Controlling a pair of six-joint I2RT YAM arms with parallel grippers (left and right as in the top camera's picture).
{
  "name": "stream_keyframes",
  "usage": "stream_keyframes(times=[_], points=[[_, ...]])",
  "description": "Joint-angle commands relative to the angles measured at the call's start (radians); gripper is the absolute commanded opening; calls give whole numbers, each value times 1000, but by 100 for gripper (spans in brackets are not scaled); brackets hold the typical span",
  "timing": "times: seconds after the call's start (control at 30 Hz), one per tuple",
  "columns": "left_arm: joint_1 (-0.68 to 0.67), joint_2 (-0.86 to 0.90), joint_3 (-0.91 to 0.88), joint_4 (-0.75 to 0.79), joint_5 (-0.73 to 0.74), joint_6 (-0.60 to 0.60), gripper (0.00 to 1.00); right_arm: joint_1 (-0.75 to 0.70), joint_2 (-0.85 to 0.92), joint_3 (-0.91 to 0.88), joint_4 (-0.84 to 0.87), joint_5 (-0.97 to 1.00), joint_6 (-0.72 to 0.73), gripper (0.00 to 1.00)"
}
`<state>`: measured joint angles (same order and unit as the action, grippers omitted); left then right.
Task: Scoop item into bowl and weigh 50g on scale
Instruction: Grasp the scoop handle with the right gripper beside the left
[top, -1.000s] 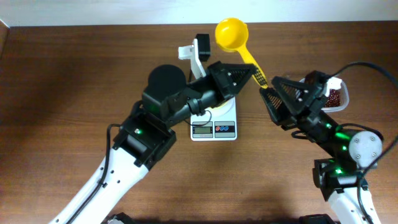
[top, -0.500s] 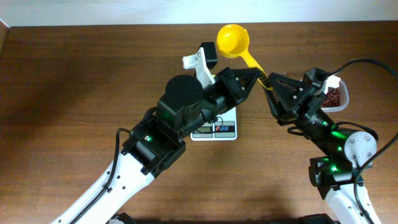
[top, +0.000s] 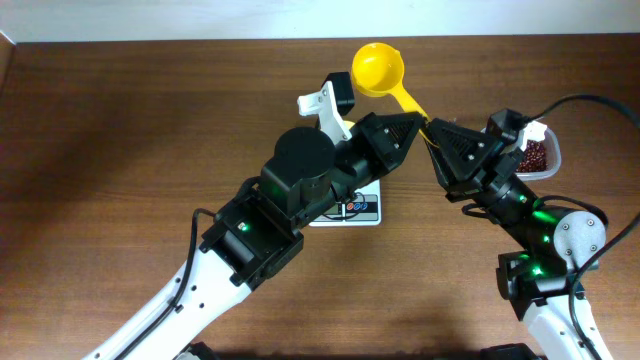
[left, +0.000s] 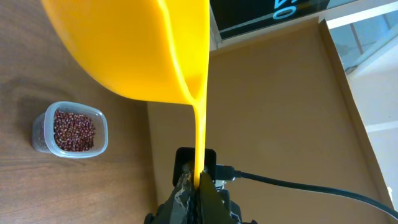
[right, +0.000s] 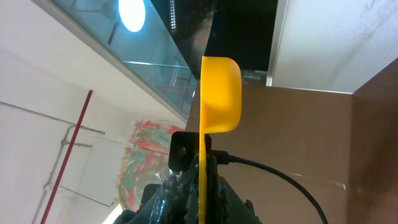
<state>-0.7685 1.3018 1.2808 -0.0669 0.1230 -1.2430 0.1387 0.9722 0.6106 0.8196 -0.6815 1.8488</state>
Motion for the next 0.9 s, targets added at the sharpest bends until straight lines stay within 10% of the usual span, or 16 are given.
stream_keyframes(times=[0.0, 0.77, 0.8, 0.87], points=[[-3, 2, 14, 6, -12, -3, 0, 6, 0, 14, 7, -13, -7, 20], [-4, 2, 14, -3, 20, -3, 2, 6, 3, 14, 7, -47, -35, 4], [-4, 2, 14, -8, 23, -2, 13, 5, 3, 14, 2, -47, -72, 4], [-3, 2, 14, -77, 18, 18, 67, 5, 3, 14, -77, -48, -137, 4]])
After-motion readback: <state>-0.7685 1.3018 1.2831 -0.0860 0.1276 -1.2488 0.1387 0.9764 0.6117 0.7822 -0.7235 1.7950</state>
